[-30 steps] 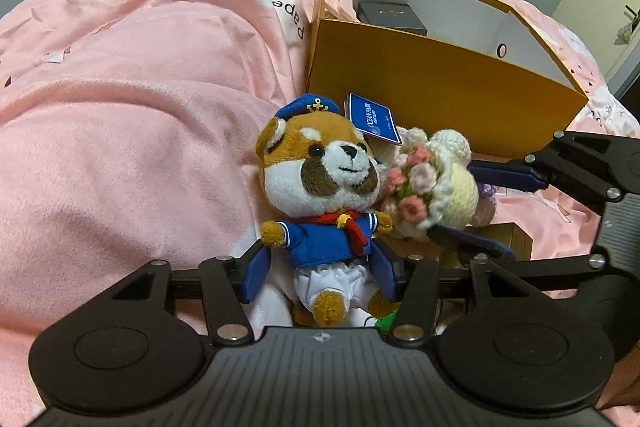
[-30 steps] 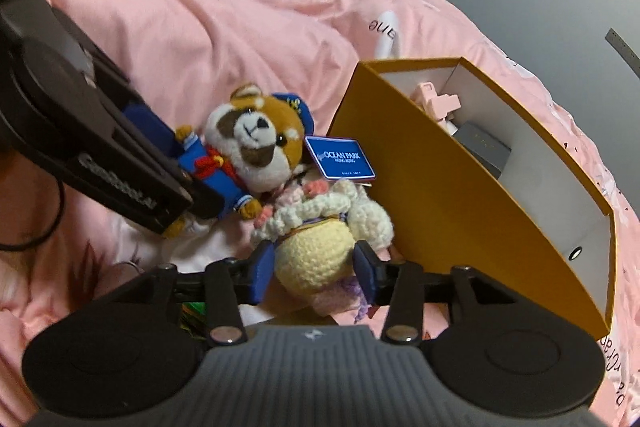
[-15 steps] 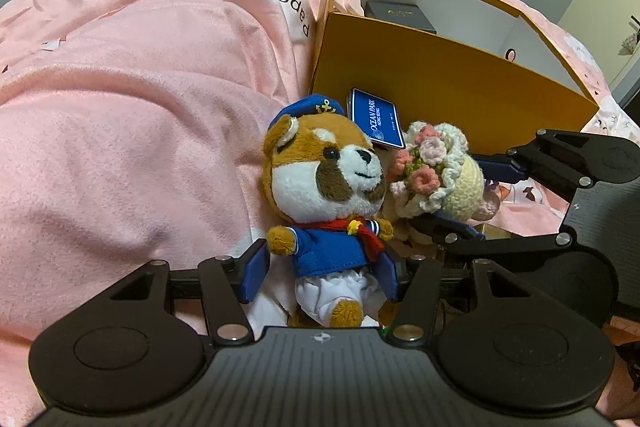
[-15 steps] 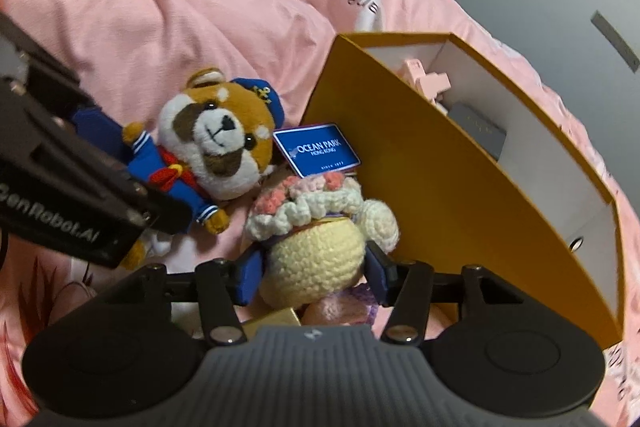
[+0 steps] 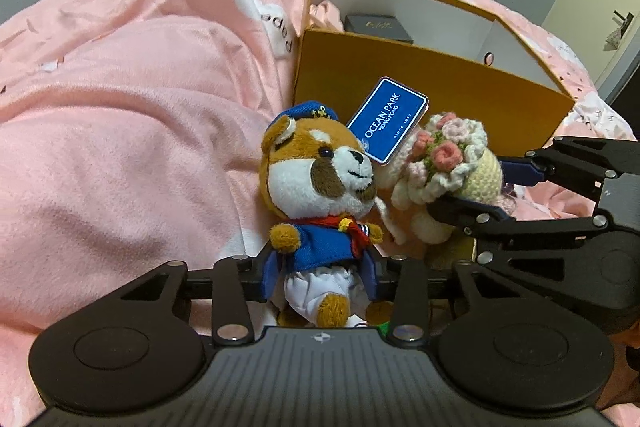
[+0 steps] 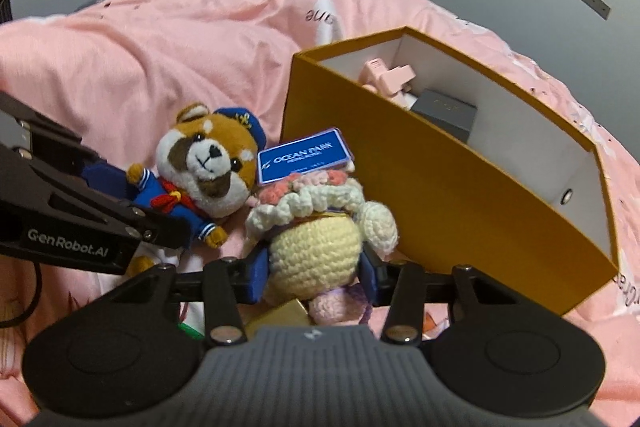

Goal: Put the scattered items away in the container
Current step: 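Lift the crocheted bouquet with the right tool while the left tool grasps the raccoon plush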

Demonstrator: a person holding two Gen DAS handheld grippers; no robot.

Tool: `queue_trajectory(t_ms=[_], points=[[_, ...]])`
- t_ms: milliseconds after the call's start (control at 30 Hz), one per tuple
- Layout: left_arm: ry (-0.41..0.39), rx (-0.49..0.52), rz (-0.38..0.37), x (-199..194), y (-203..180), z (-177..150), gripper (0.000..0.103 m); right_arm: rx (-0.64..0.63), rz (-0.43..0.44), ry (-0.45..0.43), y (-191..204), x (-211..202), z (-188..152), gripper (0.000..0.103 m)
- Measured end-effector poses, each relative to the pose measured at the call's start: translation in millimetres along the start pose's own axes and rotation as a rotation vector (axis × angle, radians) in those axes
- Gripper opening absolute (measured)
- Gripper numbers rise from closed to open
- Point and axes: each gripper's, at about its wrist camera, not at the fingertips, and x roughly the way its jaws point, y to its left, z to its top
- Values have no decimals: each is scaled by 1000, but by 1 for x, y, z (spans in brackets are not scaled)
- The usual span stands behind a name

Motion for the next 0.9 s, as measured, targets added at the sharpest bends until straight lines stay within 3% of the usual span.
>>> queue_trajectory(t_ms=[500, 900], points=[[-127, 34, -41, -44, -31, 1, 43, 76, -59, -115, -14, -59, -7, 48], [-224, 90, -73, -71, -57, 27, 43, 176, -108, -231, -44, -101, -2, 48]])
